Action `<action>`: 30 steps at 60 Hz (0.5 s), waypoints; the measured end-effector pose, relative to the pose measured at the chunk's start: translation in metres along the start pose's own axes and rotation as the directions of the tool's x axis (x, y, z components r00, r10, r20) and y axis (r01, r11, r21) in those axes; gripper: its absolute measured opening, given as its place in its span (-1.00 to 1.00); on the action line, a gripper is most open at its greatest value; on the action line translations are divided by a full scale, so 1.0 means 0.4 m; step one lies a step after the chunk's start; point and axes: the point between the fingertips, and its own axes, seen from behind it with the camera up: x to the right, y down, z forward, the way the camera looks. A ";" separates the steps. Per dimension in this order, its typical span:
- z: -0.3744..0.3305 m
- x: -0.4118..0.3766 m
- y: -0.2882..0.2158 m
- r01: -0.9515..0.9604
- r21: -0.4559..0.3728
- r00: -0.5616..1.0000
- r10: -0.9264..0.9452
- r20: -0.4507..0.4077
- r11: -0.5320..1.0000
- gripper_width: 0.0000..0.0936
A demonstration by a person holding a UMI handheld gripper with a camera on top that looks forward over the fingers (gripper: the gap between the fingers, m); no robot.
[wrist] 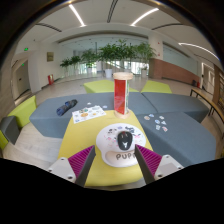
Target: Arrange mouse
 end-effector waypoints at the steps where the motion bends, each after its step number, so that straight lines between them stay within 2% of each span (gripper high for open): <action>1: -0.018 -0.007 0.004 0.002 0.002 1.000 -0.002 0.004 1.000 0.78; 13: -0.163 -0.068 0.068 0.032 0.017 0.998 -0.033 0.047 0.999 0.80; 20: -0.182 -0.060 0.095 0.080 0.031 0.996 -0.081 0.024 0.996 0.80; 25: -0.185 -0.063 0.103 0.068 0.036 0.996 -0.070 0.047 0.997 0.80; 30: -0.179 -0.034 0.098 0.064 0.049 0.998 -0.065 0.018 0.997 0.79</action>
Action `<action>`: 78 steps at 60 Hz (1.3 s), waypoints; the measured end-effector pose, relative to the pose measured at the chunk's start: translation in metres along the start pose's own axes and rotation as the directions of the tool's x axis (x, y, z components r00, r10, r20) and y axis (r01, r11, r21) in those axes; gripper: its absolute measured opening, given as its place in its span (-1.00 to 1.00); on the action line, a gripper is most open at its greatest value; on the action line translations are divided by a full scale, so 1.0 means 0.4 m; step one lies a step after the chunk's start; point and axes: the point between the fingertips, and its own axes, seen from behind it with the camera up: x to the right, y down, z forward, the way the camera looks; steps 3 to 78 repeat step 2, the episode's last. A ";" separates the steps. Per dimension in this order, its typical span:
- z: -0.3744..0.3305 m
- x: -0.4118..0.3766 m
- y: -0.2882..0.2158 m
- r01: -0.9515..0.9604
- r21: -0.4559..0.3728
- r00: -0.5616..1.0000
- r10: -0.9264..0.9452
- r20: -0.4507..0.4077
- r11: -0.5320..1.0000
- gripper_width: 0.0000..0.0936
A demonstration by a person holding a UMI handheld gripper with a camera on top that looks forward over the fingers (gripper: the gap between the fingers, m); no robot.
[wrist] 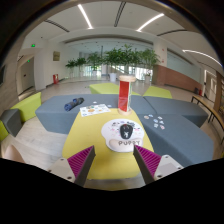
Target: Arrange mouse
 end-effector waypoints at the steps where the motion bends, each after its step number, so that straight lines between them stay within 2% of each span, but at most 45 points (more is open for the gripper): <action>1: 0.000 0.004 0.001 -0.006 -0.002 1.000 0.006 0.001 1.000 0.79; 78: 0.001 0.006 0.002 -0.014 -0.005 1.000 0.014 0.004 1.000 0.79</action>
